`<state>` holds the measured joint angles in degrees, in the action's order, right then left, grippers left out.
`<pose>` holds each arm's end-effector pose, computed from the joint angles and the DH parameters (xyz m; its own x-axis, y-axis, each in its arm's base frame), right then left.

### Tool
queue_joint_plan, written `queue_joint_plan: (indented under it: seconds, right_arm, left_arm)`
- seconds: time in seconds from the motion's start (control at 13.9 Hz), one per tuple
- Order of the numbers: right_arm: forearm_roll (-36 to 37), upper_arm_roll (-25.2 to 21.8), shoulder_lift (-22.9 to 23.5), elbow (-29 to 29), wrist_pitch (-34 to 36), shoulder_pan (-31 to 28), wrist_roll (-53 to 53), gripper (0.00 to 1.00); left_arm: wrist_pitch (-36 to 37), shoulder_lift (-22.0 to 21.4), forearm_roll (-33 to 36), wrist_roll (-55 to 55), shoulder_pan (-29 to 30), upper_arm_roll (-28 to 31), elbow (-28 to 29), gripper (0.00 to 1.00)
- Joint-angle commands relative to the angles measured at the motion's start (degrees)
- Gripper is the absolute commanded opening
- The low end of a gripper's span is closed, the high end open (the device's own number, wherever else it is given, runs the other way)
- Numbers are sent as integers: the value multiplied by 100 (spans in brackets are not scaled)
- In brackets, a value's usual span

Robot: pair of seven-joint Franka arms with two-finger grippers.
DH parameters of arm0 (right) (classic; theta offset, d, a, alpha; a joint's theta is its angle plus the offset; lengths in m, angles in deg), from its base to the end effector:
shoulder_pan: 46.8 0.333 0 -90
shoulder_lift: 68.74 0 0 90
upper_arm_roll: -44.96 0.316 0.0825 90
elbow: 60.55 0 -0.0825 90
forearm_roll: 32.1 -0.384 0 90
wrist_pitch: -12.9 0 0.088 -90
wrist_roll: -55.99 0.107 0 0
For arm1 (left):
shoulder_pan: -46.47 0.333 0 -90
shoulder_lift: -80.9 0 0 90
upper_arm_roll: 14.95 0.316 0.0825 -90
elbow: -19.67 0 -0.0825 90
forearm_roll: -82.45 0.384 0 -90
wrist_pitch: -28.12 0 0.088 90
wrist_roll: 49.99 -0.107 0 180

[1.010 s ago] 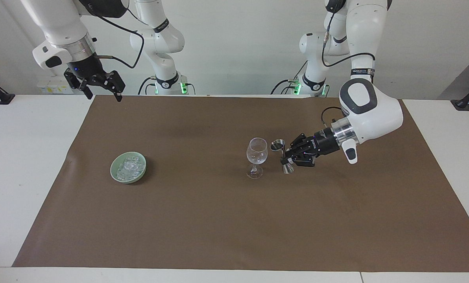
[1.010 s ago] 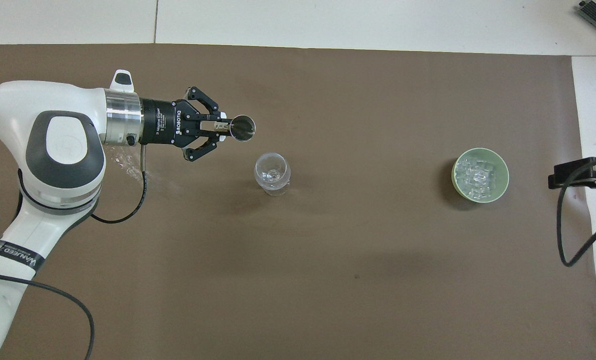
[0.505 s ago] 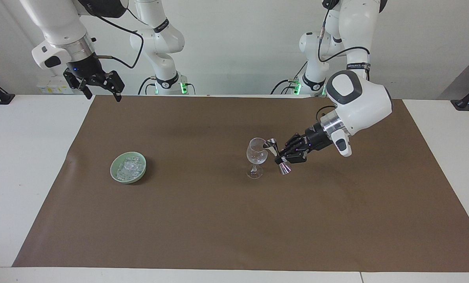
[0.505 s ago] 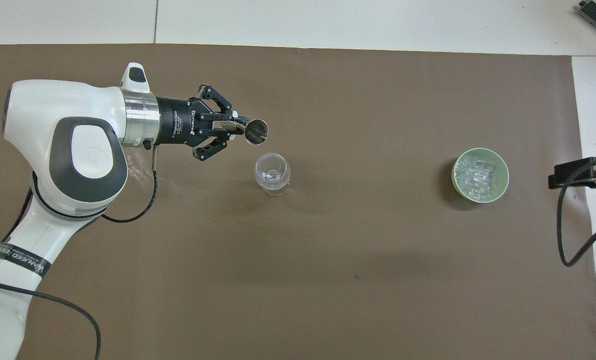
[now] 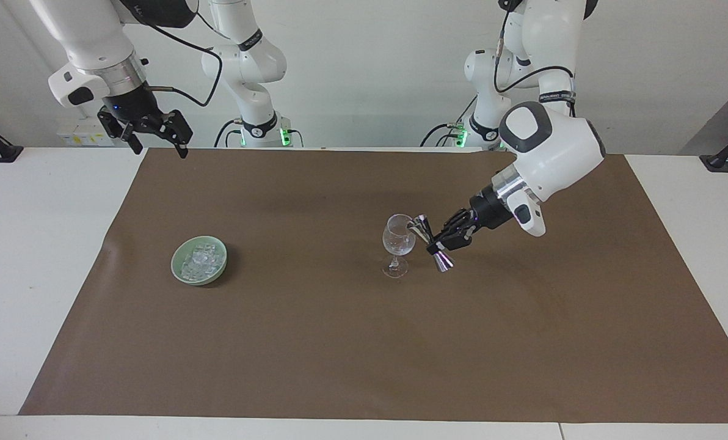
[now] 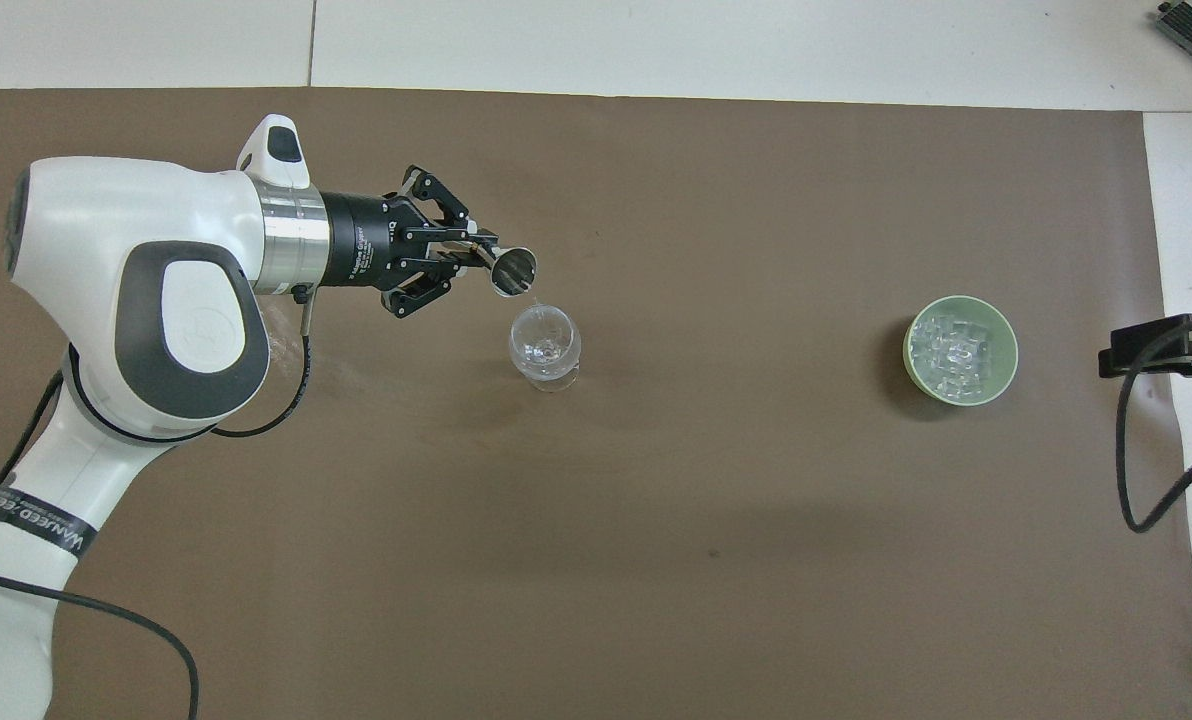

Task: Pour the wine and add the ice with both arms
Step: 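Tilt the bottle mouth down over the wine glass with the left gripper, then hold the bottle tilted over the glass with the left gripper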

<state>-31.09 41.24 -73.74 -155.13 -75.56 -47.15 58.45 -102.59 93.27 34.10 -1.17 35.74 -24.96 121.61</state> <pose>0.5224 -0.0407 0.6315 0.9933 -0.1138 -0.0192 -0.1136 -0.9934 0.0128 0.6041 -0.2394 0.4732 0.6021 0.6326 -0.4871 0.7828 -0.3480 0.5158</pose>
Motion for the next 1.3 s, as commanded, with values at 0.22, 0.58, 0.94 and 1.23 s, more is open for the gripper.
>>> queue_joint_plan:
  seconds: [0.22,0.58,0.94,1.23]
  right_arm:
    - [-75,2,-106,-69,30,-80,-132,100]
    - [-75,2,-106,-69,22,-80,-132,100]
    - [-75,2,-106,-69,30,-89,-141,100]
    - [-75,2,-106,-69,30,-89,-141,100]
  left_arm:
    - [-182,-235,246,-128,-132,79,169,0]
    - [-191,-358,879,-154,-290,79,169,0]
    - [-296,-367,1090,-163,-299,70,169,0]
    - [-454,-393,1169,-163,-378,79,222,0]
